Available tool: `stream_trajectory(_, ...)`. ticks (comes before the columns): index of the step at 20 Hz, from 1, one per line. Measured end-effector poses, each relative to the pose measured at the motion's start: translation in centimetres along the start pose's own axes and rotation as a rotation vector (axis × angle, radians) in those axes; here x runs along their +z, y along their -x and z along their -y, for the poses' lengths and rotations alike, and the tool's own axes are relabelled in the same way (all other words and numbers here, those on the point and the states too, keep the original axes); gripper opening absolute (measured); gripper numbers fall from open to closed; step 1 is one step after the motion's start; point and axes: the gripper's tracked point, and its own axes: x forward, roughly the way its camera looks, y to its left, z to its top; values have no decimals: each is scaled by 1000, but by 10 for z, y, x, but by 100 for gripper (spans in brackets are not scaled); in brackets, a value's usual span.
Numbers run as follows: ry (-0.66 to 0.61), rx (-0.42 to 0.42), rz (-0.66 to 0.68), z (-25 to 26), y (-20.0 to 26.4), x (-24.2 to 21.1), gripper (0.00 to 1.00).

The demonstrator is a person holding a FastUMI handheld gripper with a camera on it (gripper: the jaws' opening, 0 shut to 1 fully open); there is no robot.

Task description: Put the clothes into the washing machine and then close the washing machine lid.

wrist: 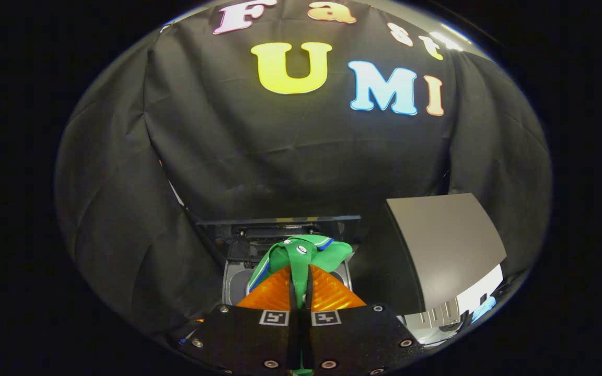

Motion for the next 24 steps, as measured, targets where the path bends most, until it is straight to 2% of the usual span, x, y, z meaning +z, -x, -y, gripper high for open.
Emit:
stream_trajectory(9, -31, 1, -75, -22, -63, -50, 2)
stream_trajectory(17, 12, -23, -135, -27, -117, -93, 2)
stream_trajectory(24, 61, 8, -175, -41, -158, -119, 2)
